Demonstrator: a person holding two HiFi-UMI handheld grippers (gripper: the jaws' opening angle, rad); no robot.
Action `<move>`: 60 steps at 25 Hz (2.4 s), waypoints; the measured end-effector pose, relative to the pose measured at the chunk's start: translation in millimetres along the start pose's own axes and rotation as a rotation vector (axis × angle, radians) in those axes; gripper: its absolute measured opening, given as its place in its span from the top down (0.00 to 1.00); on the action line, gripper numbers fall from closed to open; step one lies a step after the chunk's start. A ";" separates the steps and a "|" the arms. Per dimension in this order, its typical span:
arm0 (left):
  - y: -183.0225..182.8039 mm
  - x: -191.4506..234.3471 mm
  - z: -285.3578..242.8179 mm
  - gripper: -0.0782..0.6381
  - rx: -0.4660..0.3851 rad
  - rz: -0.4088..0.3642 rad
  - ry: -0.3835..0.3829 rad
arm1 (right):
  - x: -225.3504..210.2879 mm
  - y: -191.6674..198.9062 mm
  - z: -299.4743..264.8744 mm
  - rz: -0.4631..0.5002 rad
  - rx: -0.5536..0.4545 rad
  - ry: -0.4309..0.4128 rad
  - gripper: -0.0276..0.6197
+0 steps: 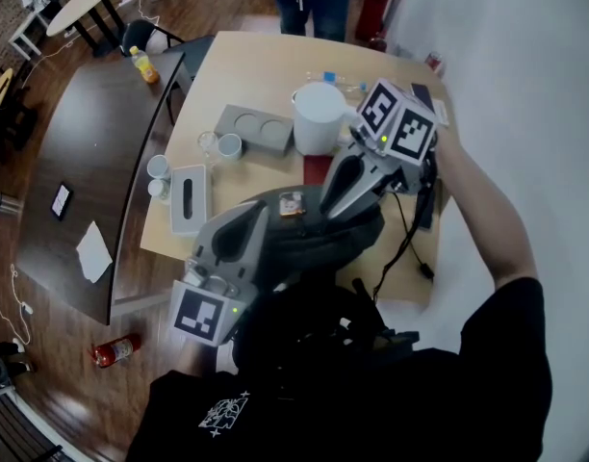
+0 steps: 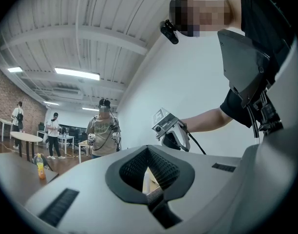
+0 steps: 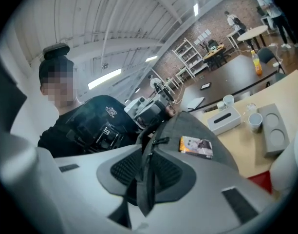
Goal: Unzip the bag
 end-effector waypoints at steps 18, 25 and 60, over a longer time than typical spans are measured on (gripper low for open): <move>-1.4 0.3 -0.9 0.90 0.003 -0.010 0.014 | 11.5 6.0 -15.3 0.037 0.211 0.210 0.80; -2.0 -1.0 -0.6 0.90 0.002 -0.024 0.012 | 32.1 -4.3 -40.9 0.190 0.465 0.470 0.80; -0.4 -3.4 -1.3 0.90 0.021 -0.047 0.032 | 27.7 5.7 -14.5 0.322 0.044 0.473 0.78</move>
Point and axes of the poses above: the fingertips, and each gripper's own axes: z backward along the fingers, x to its left, y out of its underside, the point moved 9 cm from there along z, backward along the fingers, and after that the axes turned 9 degrees about -y, right-handed, at the moved point
